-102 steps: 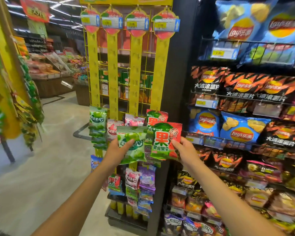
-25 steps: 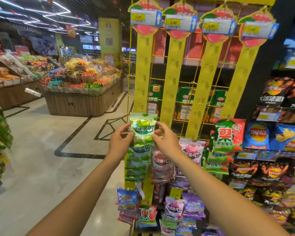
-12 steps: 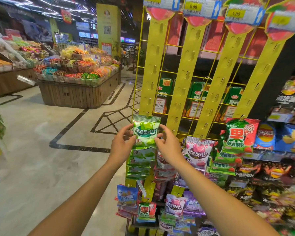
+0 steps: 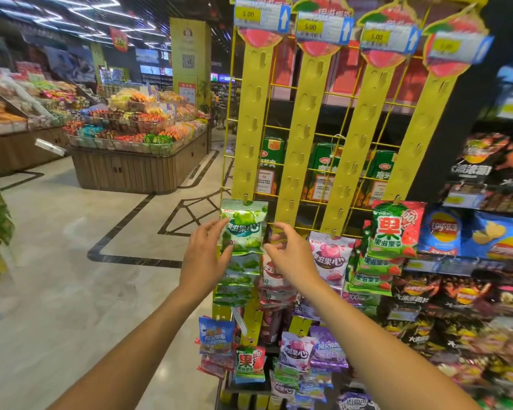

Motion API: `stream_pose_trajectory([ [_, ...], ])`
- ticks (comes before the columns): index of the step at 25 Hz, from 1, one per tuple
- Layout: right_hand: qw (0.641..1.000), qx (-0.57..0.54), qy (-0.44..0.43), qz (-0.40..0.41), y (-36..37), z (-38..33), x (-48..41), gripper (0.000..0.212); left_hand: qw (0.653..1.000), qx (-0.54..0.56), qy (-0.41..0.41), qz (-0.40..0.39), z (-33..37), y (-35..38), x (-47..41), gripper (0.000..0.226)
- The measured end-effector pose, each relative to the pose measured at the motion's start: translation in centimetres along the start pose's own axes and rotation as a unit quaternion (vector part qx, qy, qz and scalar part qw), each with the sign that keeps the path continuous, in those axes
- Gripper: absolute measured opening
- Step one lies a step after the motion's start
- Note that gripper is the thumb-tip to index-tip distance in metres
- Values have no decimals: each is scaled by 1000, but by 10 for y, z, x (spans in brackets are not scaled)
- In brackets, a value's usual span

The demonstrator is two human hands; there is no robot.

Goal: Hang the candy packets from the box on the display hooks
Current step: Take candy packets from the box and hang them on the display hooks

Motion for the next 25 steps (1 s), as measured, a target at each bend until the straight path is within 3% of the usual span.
stream_pose_trajectory([
  [3,992,120,-41,-16,-29,2,21,49,984,-153,95,11,43,2,18,69],
  [6,966,248,-67,-35,-74,12,53,54,968,-196,157,8,95,18,41,69],
  [9,946,321,-49,-21,-141,37,95,62,959,-191,208,-14,156,47,72,65],
  [15,930,363,53,18,-281,109,208,62,941,-127,297,-105,291,129,163,61],
  [25,885,387,237,103,-496,184,401,62,871,-57,452,-186,536,209,306,60],
])
Point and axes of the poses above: each hand's wrist, its own x-axis away from the middle knuckle, its own y-axis out of the palm, z = x × y, the point moved 10 cm from there along -x, towards the middle knuckle, and after that the axes turned 15 degrees about -x, right-handed, at the moved point
